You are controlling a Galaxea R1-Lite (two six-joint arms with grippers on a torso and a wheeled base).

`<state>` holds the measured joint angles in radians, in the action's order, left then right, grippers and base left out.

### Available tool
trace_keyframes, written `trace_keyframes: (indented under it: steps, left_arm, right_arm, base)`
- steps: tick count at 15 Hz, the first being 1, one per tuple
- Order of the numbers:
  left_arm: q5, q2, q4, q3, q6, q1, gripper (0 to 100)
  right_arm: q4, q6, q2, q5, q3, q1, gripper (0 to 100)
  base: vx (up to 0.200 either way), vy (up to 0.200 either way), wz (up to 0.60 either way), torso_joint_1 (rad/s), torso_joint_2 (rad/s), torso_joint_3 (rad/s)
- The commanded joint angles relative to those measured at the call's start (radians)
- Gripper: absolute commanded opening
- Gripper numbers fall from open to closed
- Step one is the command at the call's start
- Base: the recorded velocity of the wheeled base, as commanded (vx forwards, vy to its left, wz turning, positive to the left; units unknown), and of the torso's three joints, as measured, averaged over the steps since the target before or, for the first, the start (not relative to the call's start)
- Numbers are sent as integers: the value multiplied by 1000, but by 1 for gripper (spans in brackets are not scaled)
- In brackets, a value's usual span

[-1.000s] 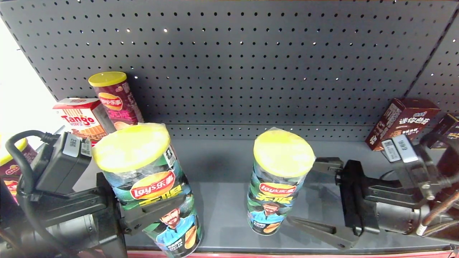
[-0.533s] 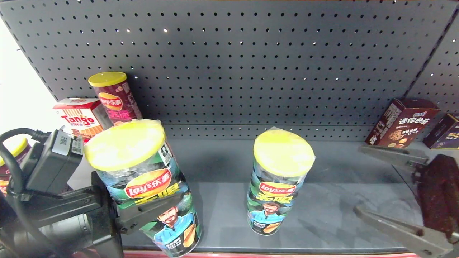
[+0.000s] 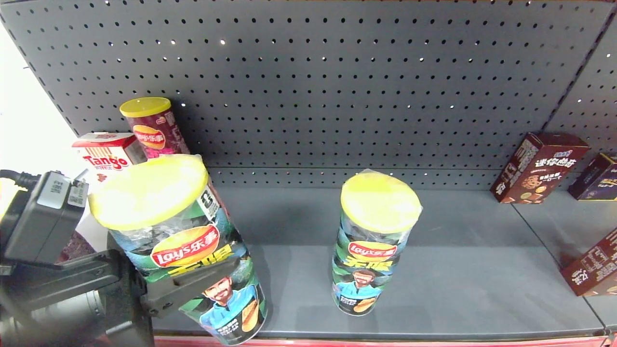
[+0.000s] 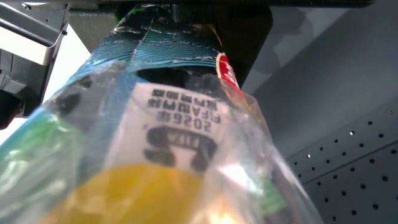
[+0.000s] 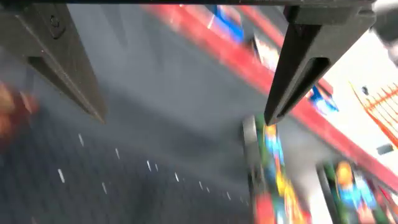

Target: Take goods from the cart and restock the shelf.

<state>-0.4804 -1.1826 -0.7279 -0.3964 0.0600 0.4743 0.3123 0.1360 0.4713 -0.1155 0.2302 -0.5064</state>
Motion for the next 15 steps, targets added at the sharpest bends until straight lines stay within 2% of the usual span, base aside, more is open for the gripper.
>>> trace_keyframes:
  steps: [1, 2, 3, 4, 6, 10, 11, 13, 14, 15]
  left_arm:
    - [0, 24, 2, 1, 1, 0, 0]
    - [-1, 37, 7, 2, 1, 0, 0]
    - [-3, 52, 8, 2, 1, 1, 0]
    - [-3, 63, 10, 2, 1, 4, 0]
    - [-4, 69, 10, 2, 0, 6, 0]
    - [-3, 73, 2, 44, 1, 6, 0]
    - [-3, 81, 1, 54, 1, 6, 0]
    - [-4, 100, 7, 56, 0, 1, 0]
    - [-6, 103, 7, 64, -3, 0, 0]
    - [-7, 107, 7, 74, -3, 1, 0]
  right_arm:
    - [-234, -42, -395, 31, -111, 66, 100]
    - [-272, -64, -471, 27, -138, 81, 100]
    - [-239, -75, -471, 86, -215, 89, 100]
    - [-211, -73, -471, 117, -229, 89, 100]
    - [-260, -105, -471, 94, -223, 89, 100]
    - [-253, -118, -471, 70, -224, 89, 100]
    - [-256, -93, -471, 94, -223, 89, 100]
    - [-256, -76, -471, 297, -224, 138, 100]
    - [-256, -67, -471, 235, -224, 135, 100]
    - [-259, -36, -471, 85, -223, 129, 100]
  base:
    - [0, 0, 0, 0, 0, 0]
    - [0, 0, 0, 0, 0, 0]
    - [0, 0, 0, 0, 0, 0]
    - [0, 0, 0, 0, 0, 0]
    - [0, 0, 0, 0, 0, 0]
    - [0, 0, 0, 0, 0, 0]
    - [0, 0, 0, 0, 0, 0]
    - [0, 0, 0, 0, 0, 0]
    - [0, 0, 0, 0, 0, 0]
    - [0, 0, 0, 0, 0, 0]
